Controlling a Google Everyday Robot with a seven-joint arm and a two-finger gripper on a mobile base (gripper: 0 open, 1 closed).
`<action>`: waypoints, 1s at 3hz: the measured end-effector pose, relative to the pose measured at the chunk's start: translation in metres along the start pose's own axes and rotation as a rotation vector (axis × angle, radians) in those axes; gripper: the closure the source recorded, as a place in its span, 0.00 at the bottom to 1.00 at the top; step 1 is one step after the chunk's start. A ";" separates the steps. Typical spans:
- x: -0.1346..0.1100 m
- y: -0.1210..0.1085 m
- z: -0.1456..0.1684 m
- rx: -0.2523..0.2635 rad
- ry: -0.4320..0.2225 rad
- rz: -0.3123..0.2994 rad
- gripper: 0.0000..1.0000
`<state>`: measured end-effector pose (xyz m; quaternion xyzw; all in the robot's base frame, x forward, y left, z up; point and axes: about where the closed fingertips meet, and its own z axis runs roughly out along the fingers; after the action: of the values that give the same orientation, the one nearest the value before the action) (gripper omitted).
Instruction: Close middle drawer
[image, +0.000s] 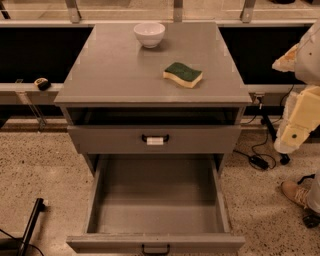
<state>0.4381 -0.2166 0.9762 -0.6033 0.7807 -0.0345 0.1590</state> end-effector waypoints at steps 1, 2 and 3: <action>0.019 0.007 0.016 0.006 -0.013 -0.009 0.00; 0.026 0.010 0.021 0.012 -0.014 -0.015 0.00; 0.027 0.010 0.026 0.009 0.005 -0.018 0.00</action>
Offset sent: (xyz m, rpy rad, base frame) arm -0.0198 -0.0441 -0.0684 0.0263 -0.0142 0.0315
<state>0.4308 -0.2357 0.9436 -0.6095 0.7755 -0.0409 0.1597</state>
